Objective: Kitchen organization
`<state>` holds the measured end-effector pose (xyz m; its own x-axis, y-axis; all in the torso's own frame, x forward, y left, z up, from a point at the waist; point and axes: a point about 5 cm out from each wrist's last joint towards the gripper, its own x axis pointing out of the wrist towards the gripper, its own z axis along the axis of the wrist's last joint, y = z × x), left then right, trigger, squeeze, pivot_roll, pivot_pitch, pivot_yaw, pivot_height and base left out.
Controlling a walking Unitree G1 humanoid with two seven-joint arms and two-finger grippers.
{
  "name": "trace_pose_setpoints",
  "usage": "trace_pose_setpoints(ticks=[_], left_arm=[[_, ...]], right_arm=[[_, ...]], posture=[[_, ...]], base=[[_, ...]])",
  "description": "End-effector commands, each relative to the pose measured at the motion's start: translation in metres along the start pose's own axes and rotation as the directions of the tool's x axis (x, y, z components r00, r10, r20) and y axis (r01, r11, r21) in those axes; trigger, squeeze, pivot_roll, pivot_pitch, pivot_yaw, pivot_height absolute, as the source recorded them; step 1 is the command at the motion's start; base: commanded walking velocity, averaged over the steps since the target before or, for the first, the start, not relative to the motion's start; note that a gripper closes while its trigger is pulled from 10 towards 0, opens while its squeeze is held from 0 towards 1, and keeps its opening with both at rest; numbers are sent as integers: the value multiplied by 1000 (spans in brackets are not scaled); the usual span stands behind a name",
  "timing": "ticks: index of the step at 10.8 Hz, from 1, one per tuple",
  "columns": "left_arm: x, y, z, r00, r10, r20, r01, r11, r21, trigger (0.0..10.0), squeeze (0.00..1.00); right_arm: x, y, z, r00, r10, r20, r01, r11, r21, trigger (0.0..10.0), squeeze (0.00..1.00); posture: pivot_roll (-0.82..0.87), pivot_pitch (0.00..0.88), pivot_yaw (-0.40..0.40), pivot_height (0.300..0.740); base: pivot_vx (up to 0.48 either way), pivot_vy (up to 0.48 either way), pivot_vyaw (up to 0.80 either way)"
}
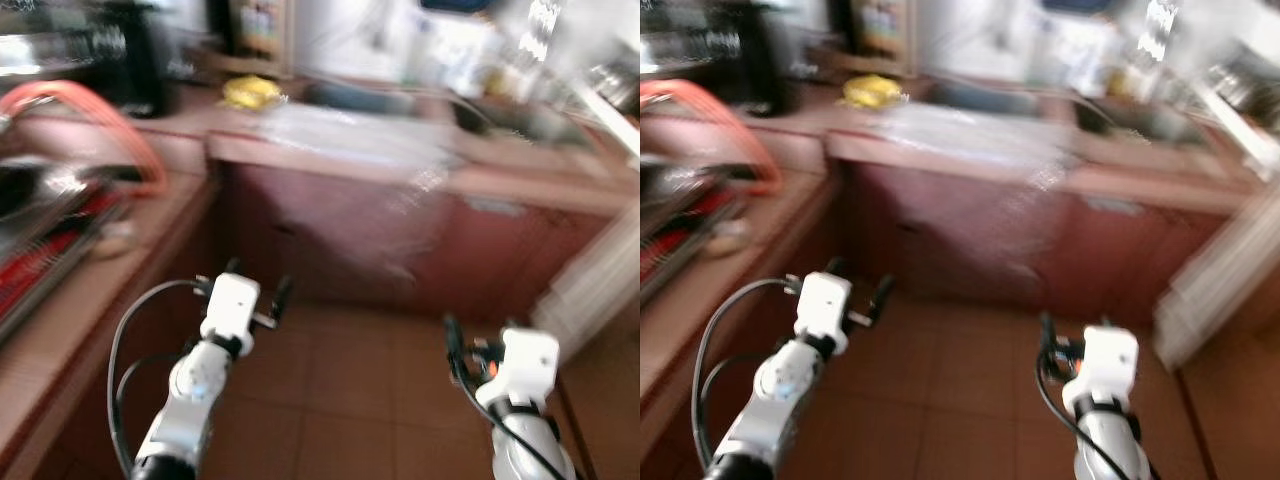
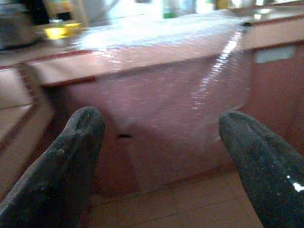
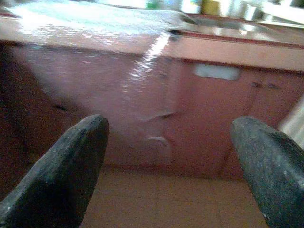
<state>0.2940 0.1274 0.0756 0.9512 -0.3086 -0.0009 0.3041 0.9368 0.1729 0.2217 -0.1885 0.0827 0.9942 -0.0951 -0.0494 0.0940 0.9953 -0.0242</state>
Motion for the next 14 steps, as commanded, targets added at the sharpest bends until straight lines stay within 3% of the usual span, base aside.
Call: trace_pose_setpoints(ticks=[1, 4, 9, 14], left_arm=[[4, -6, 6, 1000, -21, 21, 21, 1000, 6, 10000, 0], [4, 2, 7, 999, 47, 25, -48, 999, 25, 10000, 0], [-2, 43, 3, 970, 242, 14, -241, 959, 146, 10000, 0], [2, 31, 8, 986, 161, 37, -164, 983, 86, 10000, 0]], right_arm=[[-2, -6, 0, 1000, -13, -6, 13, 1000, -7, 10000, 0], [-3, 0, 2, 1000, 24, 10, -23, 999, -33, 10000, 0], [-3, -3, 2, 1000, 25, 8, -25, 999, -39, 10000, 0], [-1, 1, 4, 999, 46, 17, -45, 998, -45, 10000, 0]], posture=[[49, 0, -28, 740], [50, 0, -27, 740], [55, 0, -35, 740], [60, 0, -34, 740]], base=[[0, 0, -800], [0, 0, 0], [0, 0, 0], [0, 0, 0]])
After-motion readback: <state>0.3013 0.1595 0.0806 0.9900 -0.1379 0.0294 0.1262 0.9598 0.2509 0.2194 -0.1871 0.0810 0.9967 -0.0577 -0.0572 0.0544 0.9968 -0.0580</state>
